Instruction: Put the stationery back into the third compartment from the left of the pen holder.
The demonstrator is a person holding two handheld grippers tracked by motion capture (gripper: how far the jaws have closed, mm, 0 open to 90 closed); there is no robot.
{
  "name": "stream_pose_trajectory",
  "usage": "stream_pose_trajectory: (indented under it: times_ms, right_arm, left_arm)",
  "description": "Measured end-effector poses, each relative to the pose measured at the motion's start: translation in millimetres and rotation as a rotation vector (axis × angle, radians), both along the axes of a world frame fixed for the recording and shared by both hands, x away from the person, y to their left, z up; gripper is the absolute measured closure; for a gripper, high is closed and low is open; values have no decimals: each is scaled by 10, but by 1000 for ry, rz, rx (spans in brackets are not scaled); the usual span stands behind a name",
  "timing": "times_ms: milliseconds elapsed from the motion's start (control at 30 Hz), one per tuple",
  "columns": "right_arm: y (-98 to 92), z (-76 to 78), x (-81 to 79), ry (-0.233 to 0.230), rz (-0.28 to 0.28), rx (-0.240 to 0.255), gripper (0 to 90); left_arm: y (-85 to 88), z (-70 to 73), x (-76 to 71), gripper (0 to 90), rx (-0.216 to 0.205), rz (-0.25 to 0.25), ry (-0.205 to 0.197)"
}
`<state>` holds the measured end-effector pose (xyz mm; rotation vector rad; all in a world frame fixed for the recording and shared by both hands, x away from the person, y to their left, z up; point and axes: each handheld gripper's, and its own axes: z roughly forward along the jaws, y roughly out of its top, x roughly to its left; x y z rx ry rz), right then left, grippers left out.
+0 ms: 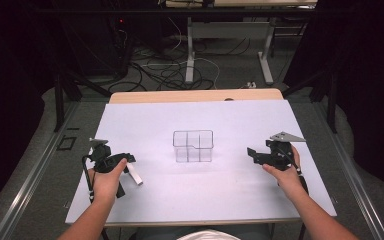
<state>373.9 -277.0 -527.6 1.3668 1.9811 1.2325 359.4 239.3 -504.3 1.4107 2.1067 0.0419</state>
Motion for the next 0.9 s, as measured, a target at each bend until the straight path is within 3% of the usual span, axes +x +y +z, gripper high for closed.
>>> stream_pose_trajectory:
  times_ms: [133,167,300,333,400,467,633,900]
  right_arm:
    - [2,-7,4,9,-3,17,152]
    - [6,-9,2,12,-1,18,153]
    - [24,-5,-8,9,2,13,152]
    - [26,-4,-9,6,3,10,152]
    - [34,-5,-13,9,6,12,152]
    - [35,-12,-11,12,7,10,152]
    - [36,-18,-8,17,5,13,152]
    - [37,-21,-8,19,1,14,152]
  left_arm:
    - [11,-26,38,475,-12,19,66]
    - [14,-39,48,475,0,22,82]
    - [42,-82,77,476,-6,37,111]
    - [61,-76,84,489,-26,34,132]
    - [85,-89,86,503,-21,50,131]
    - [124,-90,91,520,-42,58,152]
    - [149,-105,114,543,-66,89,146]
    - [101,-165,144,558,-92,92,175]
